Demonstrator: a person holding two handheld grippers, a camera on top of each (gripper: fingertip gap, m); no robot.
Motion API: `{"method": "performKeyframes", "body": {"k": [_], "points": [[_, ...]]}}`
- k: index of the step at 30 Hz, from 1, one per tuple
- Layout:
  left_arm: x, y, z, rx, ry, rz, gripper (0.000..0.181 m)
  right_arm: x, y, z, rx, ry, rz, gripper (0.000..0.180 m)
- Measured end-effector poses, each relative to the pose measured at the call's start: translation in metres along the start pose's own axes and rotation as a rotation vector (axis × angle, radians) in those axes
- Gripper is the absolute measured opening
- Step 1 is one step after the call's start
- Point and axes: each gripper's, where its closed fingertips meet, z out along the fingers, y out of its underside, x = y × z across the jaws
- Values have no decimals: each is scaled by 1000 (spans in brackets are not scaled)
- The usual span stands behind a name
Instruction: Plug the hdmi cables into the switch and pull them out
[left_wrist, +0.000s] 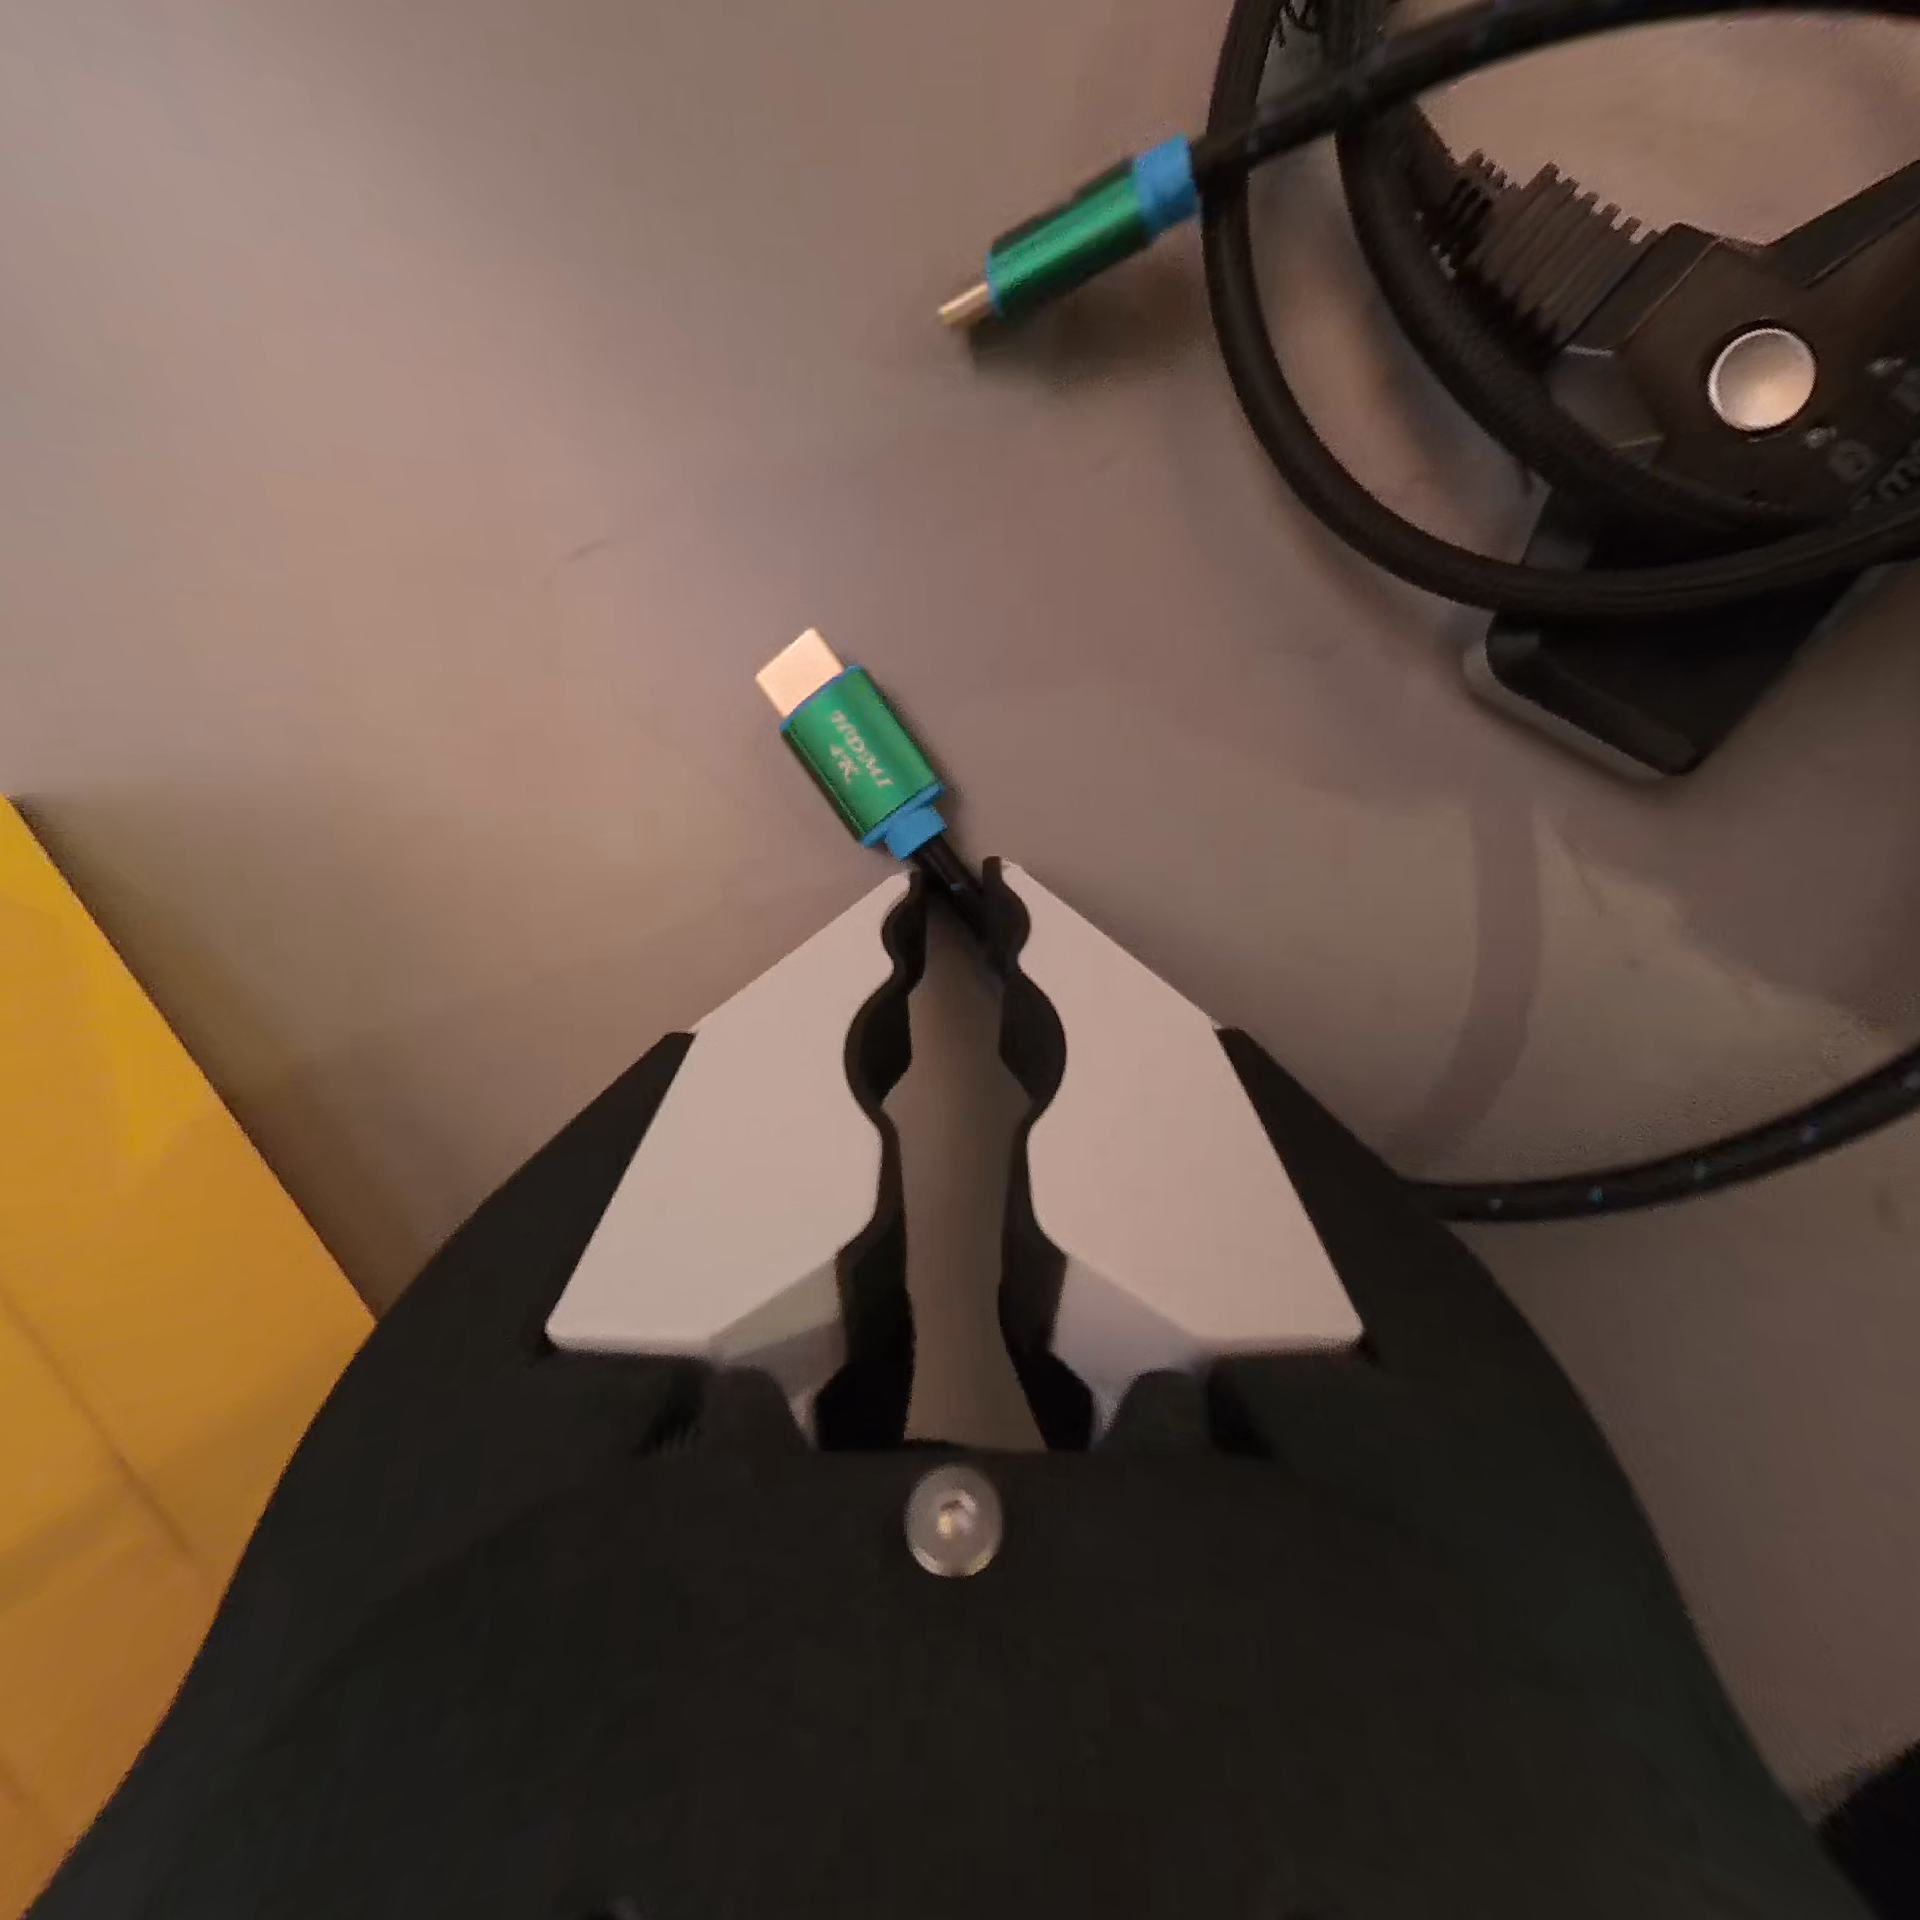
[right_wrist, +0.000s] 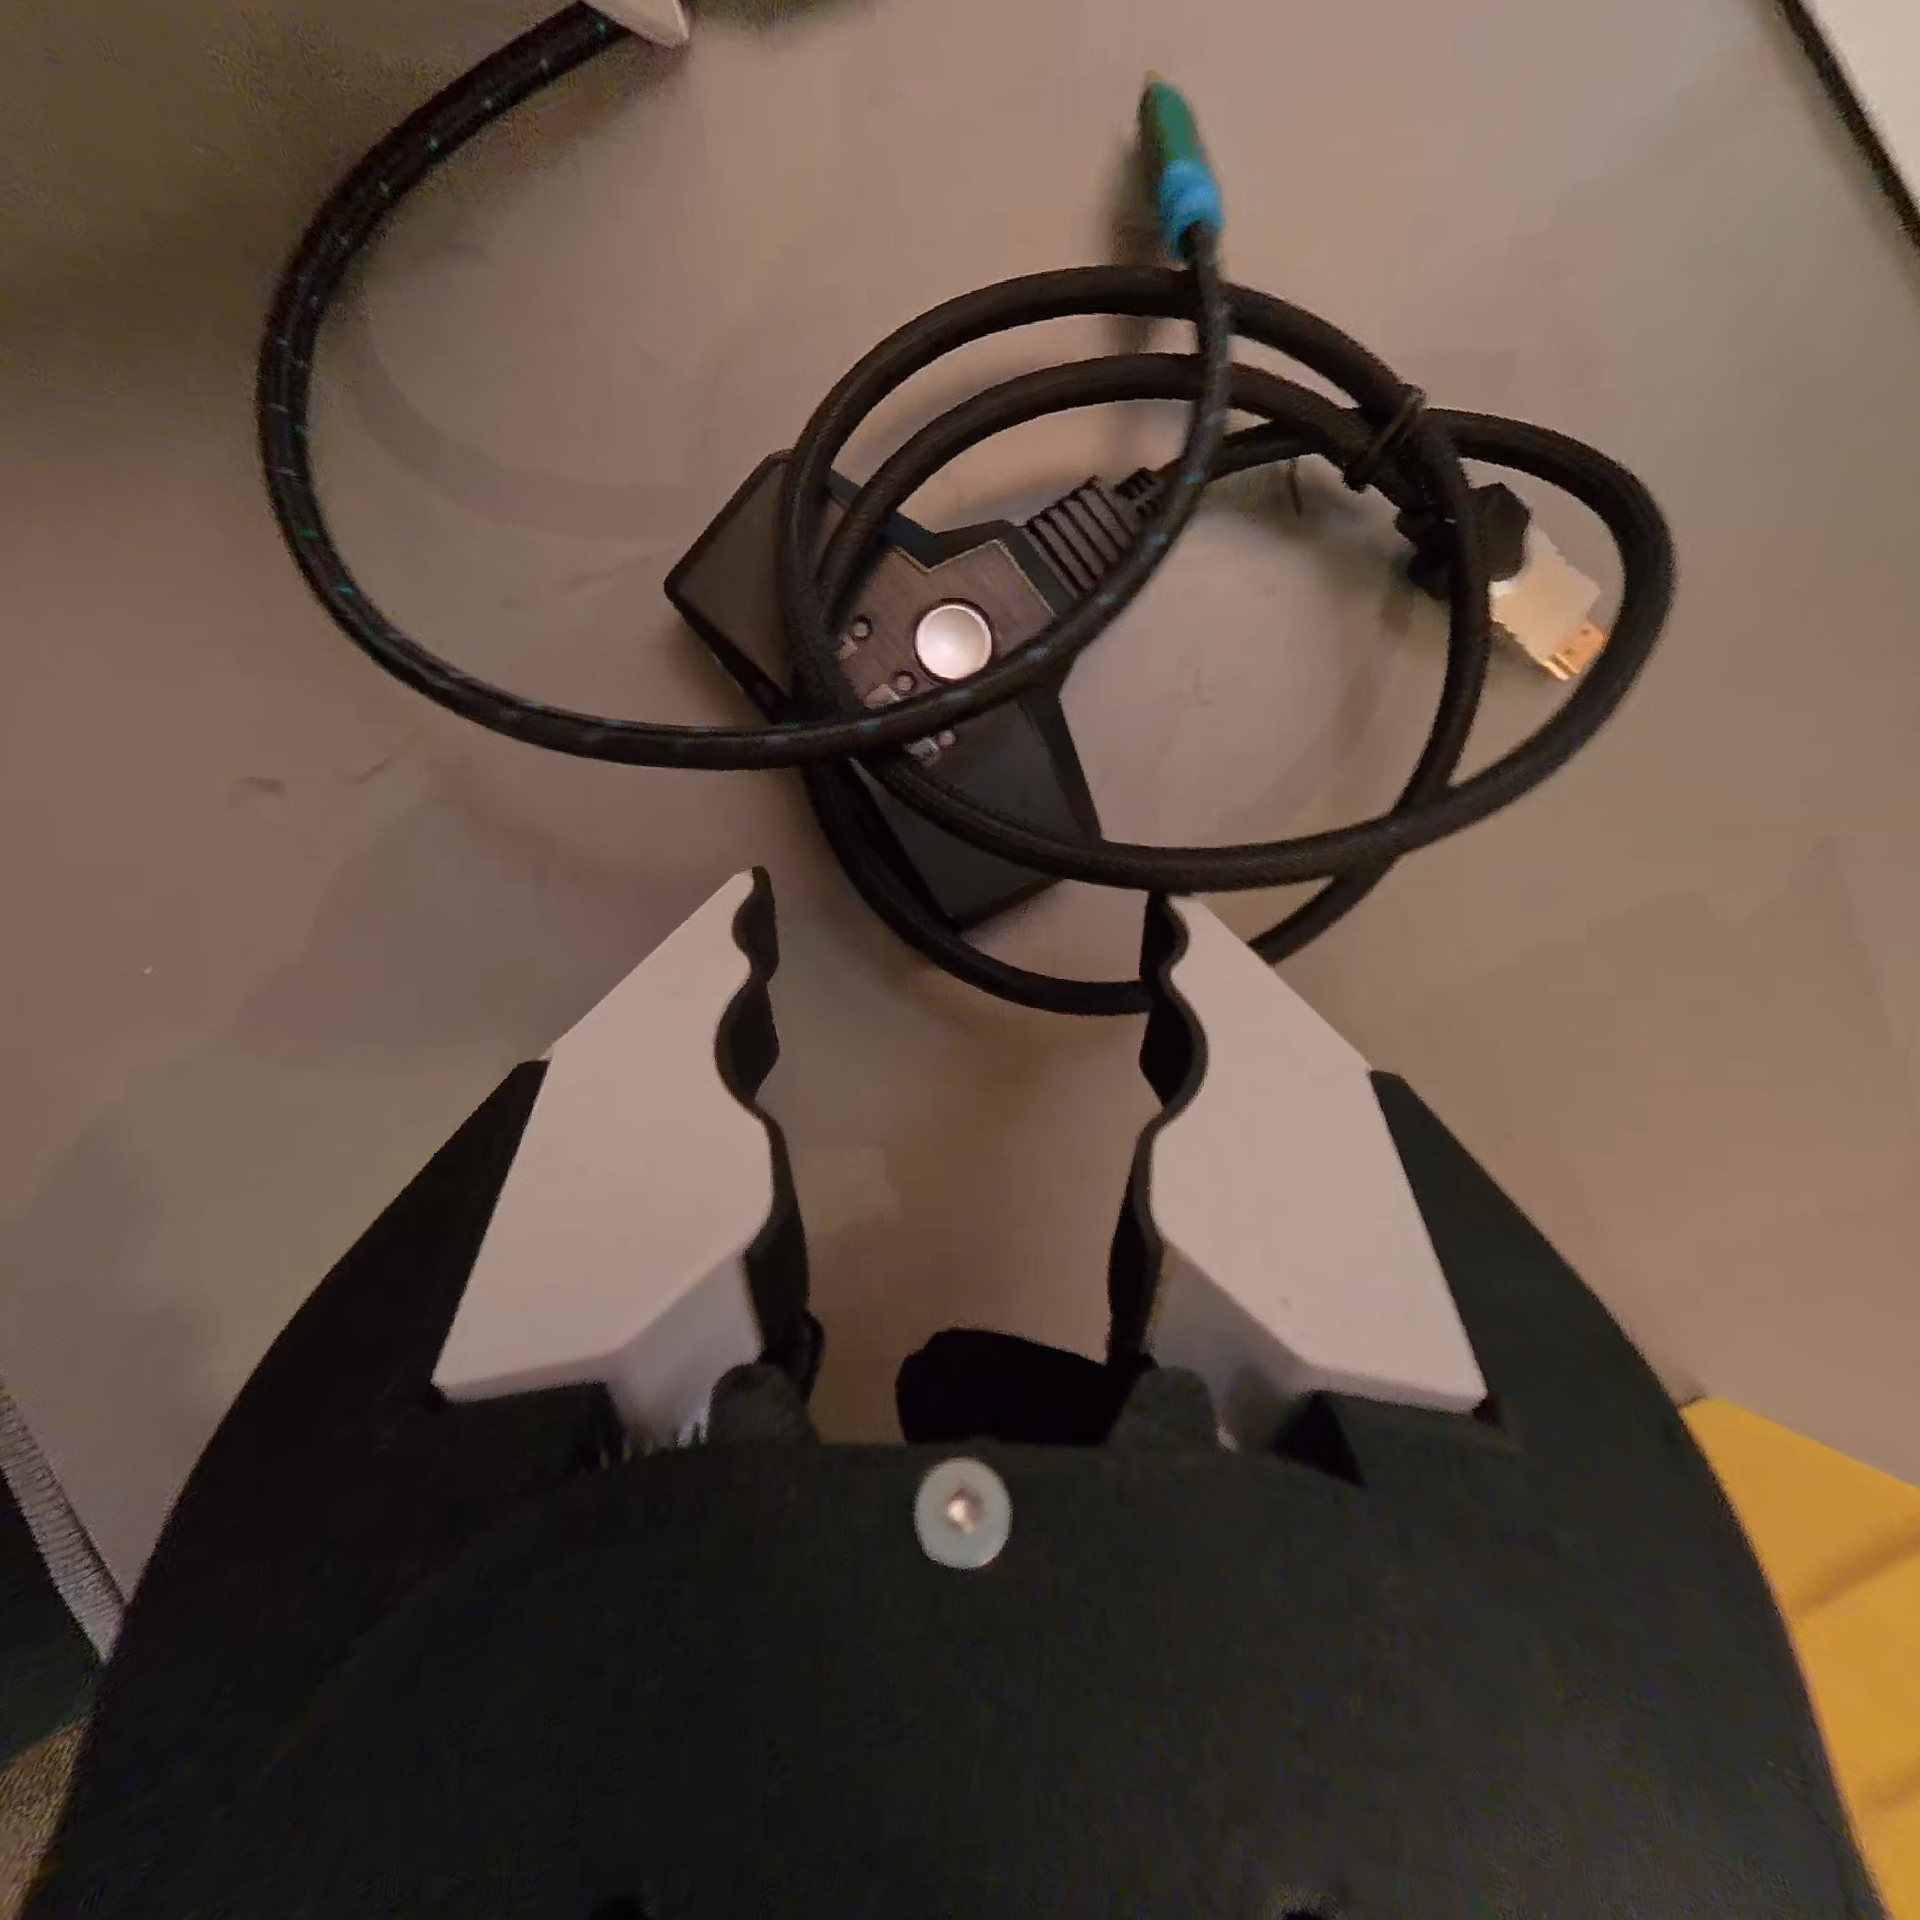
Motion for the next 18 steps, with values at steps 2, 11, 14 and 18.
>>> {"method": "performKeyframes", "body": {"k": [2,11,14,18], "points": [[0,-3,1,24,0,8,7,6,1,-6,13,14,14,68],[-5,-23,-18,174,-42,53,4,21,-1,-29,51,62,73,66],[-4,-32,-27,221,-39,55,3,24,-8,-37,73,89,64,66],[4,-44,-37,289,-31,105,3,25,-20,-46,139,94,69,66]]}}
